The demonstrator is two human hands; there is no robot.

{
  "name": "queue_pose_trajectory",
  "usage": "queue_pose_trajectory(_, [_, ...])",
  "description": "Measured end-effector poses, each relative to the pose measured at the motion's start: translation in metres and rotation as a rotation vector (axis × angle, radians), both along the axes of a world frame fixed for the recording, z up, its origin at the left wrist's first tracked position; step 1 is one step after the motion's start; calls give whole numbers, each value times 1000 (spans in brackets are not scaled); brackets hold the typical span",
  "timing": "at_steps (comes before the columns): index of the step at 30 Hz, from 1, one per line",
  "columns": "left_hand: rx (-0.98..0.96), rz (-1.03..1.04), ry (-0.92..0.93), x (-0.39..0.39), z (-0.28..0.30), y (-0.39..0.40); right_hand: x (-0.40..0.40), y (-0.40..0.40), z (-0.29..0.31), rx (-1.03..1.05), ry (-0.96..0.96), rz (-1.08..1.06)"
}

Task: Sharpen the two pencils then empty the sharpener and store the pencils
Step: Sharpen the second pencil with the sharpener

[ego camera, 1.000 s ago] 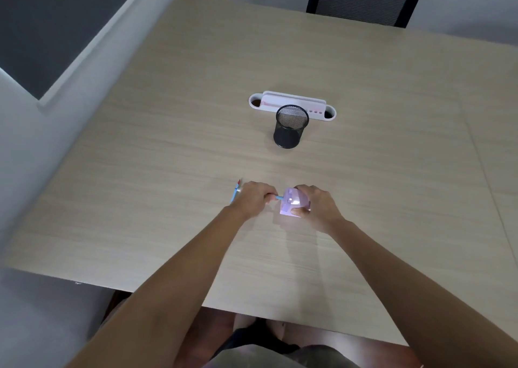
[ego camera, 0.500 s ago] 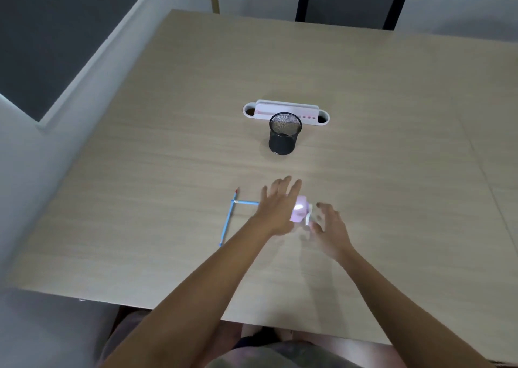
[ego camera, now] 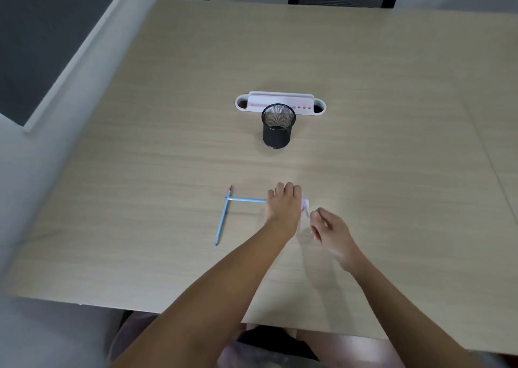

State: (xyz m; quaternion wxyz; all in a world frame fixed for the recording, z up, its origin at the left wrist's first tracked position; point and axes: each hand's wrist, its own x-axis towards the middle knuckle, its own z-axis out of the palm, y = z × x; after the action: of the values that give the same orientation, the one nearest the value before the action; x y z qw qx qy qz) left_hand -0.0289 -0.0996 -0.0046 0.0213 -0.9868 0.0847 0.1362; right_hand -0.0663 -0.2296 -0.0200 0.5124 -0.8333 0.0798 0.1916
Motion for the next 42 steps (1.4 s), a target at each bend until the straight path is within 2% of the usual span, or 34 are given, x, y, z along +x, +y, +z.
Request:
queue_pose_trajectory(4, [-8, 25, -7, 1, -2, -3, 44, 4, 11, -42, -88, -56])
queue_pose_trajectory(9, [-5, 10, -4, 0, -2, -4, 89, 14, -24, -102, 41, -228])
queue_pose_trajectory(11, [-3, 18, -2, 1, -1, -4, 82, 17, -33, -177, 112, -202])
queue_pose_trajectory(14, [8, 28, 6, 2, 0, -5, 45, 18, -39, -232, 49, -135])
queue_pose_trajectory(18, [0, 28, 2, 2, -2, -3, 6, 7, -19, -161, 20, -82])
queue_pose_trajectory(23, [-16, 45, 1, 2, -2, -5, 50, -2, 22, -113, -99, 50])
queue_pose_trajectory(27, [-26, 47, 7, 0, -1, -5, 84, 14, -11, -250, 9, -37])
queue_pose_trajectory(30, [-20, 50, 12, 2, 0, -4, 67, 20, -27, -197, 63, -128])
queue_pose_trajectory(32, [0, 45, 17, 2, 0, -6, 45, 19, -26, -197, 36, -126])
queue_pose_trajectory(36, [3, 53, 18, 3, -1, -6, 10, 10, -11, -71, 99, -152])
queue_pose_trajectory(40, [-20, 65, 20, 2, -1, -7, 23, 1, 18, 76, -29, -109])
queue_pose_trajectory(42, [-16, 75, 9, 2, -2, -7, 47, 3, 20, 60, -124, -148])
